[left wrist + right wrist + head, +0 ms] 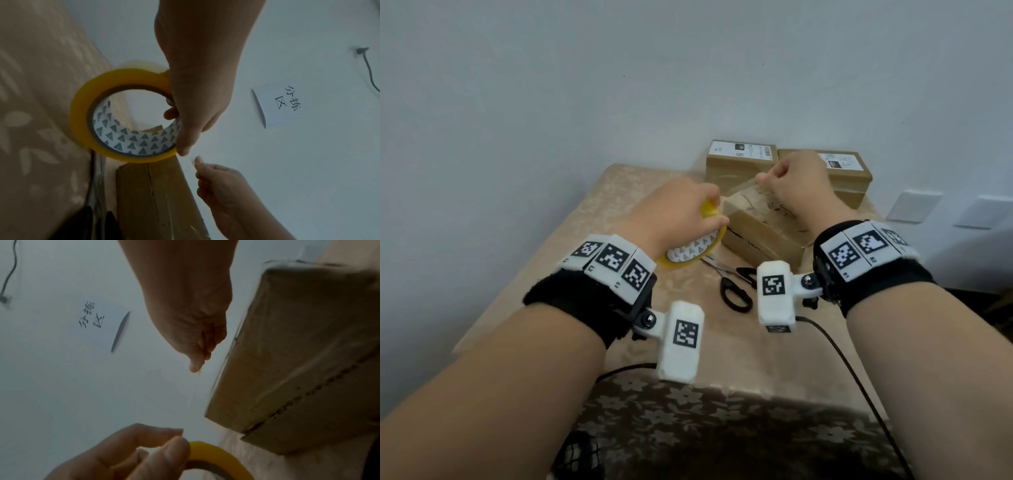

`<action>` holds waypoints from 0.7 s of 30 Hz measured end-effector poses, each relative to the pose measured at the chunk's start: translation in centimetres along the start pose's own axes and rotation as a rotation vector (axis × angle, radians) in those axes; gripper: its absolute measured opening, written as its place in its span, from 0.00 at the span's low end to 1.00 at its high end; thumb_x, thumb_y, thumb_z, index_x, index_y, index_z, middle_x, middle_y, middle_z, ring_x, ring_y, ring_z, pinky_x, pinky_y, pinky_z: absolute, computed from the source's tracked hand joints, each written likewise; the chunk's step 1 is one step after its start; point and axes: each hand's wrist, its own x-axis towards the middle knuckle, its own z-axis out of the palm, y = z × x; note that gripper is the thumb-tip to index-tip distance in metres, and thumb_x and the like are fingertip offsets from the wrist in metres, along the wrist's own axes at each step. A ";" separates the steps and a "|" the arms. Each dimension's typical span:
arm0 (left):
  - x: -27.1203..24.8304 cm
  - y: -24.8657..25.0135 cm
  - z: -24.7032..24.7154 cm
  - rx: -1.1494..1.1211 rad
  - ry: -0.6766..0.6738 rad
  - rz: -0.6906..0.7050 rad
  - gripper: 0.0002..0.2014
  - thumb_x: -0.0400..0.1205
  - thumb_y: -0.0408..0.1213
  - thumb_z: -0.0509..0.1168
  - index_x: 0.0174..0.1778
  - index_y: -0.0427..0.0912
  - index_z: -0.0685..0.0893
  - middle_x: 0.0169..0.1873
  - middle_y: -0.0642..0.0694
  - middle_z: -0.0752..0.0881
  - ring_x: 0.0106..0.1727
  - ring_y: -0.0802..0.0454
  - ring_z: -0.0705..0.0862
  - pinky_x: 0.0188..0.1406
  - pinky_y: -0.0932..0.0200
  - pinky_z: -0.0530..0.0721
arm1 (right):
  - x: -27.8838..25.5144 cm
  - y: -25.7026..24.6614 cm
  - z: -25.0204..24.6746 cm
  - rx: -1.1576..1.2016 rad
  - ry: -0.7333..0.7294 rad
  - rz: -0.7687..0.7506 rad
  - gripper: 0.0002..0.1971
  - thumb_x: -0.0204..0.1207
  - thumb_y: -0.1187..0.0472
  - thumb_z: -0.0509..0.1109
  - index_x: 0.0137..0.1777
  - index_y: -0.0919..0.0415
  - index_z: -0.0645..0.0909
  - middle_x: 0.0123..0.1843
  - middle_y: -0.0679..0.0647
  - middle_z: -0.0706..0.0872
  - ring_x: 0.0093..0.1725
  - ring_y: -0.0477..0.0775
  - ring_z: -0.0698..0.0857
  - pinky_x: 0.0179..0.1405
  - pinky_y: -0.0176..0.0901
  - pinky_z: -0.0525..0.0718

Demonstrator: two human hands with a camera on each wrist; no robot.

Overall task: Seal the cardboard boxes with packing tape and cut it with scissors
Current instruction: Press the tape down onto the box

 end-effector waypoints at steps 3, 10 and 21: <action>0.5 0.0 0.4 0.002 -0.024 -0.022 0.17 0.79 0.54 0.65 0.55 0.44 0.83 0.47 0.46 0.86 0.49 0.48 0.82 0.45 0.53 0.80 | 0.9 -0.4 0.0 -0.059 -0.052 0.008 0.10 0.77 0.57 0.73 0.42 0.64 0.85 0.41 0.54 0.84 0.42 0.49 0.80 0.46 0.39 0.77; 1.6 0.6 0.9 0.011 -0.114 -0.072 0.17 0.80 0.53 0.65 0.55 0.44 0.82 0.49 0.46 0.84 0.49 0.48 0.81 0.44 0.54 0.79 | 2.8 0.2 1.0 -0.284 -0.138 0.018 0.17 0.75 0.53 0.74 0.52 0.69 0.85 0.51 0.60 0.88 0.52 0.56 0.85 0.43 0.42 0.78; 1.8 1.4 1.0 0.075 -0.163 -0.067 0.17 0.81 0.52 0.63 0.60 0.46 0.82 0.51 0.46 0.84 0.49 0.49 0.79 0.44 0.56 0.76 | -0.2 0.7 -0.3 -0.382 -0.369 -0.378 0.22 0.86 0.56 0.56 0.78 0.62 0.68 0.79 0.59 0.68 0.78 0.57 0.68 0.75 0.44 0.62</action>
